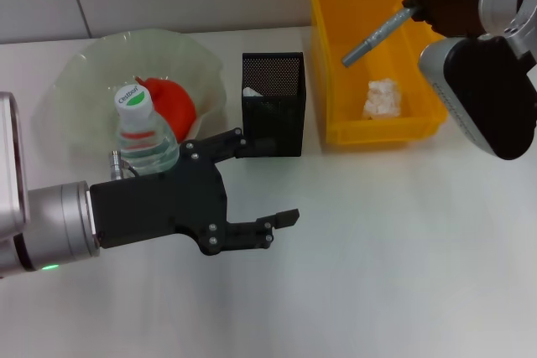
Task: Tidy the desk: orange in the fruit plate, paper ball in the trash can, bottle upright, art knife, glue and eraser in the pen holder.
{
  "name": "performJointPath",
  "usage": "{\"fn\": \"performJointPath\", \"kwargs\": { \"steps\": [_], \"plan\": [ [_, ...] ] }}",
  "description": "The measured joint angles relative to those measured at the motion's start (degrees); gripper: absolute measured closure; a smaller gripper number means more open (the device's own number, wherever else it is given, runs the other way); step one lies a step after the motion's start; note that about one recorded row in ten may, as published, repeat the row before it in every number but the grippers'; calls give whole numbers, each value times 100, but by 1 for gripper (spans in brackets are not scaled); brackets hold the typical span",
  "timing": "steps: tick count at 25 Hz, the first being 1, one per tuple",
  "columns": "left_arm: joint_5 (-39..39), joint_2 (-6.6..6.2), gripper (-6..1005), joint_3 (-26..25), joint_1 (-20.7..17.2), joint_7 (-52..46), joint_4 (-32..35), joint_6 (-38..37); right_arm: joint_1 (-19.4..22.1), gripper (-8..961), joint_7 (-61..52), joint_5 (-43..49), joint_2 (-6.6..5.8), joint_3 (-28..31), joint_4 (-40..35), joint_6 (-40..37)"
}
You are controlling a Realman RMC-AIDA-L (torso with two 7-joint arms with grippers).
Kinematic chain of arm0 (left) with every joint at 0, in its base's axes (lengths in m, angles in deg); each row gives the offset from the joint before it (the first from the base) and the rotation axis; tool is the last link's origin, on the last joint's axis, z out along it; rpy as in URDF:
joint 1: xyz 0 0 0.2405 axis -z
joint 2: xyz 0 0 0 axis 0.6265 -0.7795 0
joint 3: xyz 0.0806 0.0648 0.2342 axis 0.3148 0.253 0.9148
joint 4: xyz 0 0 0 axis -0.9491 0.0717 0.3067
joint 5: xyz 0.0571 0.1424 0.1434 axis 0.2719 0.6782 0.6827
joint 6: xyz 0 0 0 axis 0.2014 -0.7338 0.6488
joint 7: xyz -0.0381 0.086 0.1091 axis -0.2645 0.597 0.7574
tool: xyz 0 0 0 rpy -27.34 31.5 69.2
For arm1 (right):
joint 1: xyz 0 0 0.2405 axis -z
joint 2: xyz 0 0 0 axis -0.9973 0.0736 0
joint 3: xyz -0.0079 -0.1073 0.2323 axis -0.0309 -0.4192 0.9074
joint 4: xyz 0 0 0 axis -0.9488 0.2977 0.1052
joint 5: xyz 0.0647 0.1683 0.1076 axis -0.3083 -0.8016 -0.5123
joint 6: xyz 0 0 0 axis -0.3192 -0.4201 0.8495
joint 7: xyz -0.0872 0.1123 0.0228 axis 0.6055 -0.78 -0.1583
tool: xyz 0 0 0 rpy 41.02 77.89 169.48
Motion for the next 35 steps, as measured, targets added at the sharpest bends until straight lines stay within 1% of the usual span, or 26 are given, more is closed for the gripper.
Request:
{"fn": "performJointPath", "kwargs": {
  "steps": [9,16,19,20,27,31,35],
  "plan": [
    [0,6,187,35,129,16,-94,-11,-40,824,589,5,0,73,75,189],
    [-112,15,186,141,200,136,-335,0,-174,823,835,9,0,32,161,311],
    [-138,15,186,184,218,147,-387,4,-269,823,984,9,5,28,302,418],
    [-138,15,186,199,218,147,-389,7,-363,823,1058,9,7,35,425,444],
    [-142,15,186,239,231,149,-395,56,-563,823,1510,9,9,42,740,674],
    [-154,14,187,243,279,149,-443,82,-637,824,1653,9,9,43,760,699],
    [-186,14,187,249,418,159,-611,137,-753,824,1736,8,9,23,774,726]
  ]
}}
